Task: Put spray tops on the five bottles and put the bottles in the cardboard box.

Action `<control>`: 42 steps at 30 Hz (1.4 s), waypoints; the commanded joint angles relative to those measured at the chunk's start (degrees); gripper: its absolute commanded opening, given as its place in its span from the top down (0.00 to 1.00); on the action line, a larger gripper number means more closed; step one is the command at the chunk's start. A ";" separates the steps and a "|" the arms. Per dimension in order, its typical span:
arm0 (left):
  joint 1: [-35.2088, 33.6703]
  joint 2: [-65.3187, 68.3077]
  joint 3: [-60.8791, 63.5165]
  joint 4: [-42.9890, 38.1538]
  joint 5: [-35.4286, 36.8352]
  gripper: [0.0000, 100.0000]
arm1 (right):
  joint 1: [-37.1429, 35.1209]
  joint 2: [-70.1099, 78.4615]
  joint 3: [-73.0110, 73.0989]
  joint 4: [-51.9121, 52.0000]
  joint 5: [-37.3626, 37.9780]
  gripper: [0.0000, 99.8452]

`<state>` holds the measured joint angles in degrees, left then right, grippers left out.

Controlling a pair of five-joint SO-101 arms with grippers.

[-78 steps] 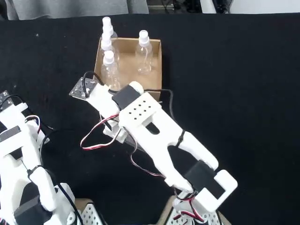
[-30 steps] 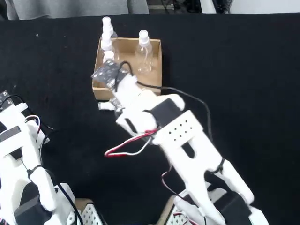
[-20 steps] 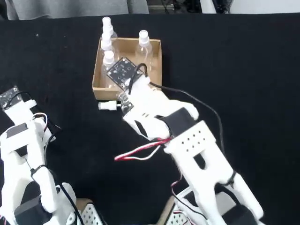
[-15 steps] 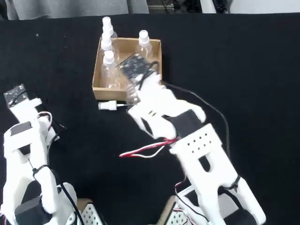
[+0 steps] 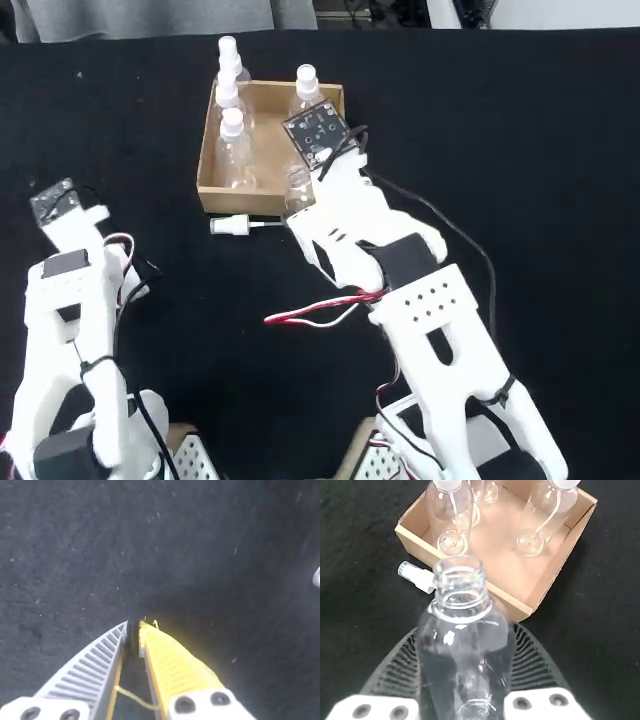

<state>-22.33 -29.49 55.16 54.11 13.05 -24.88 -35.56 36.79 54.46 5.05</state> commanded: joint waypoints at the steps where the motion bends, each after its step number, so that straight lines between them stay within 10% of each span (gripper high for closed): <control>1: 4.44 -5.54 -3.03 1.32 3.52 0.97 | 1.23 -2.33 0.57 -4.04 -0.44 0.96; 20: 24.40 -16.70 -4.62 4.66 8.79 0.97 | 2.11 -2.68 1.19 -5.01 -0.44 0.96; 42: 25.54 -5.98 -15.43 4.84 19.96 0.83 | 5.89 -2.68 0.84 -5.45 -0.44 0.96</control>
<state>2.55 -41.19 46.11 58.59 30.81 -20.04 -35.56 38.46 51.03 4.97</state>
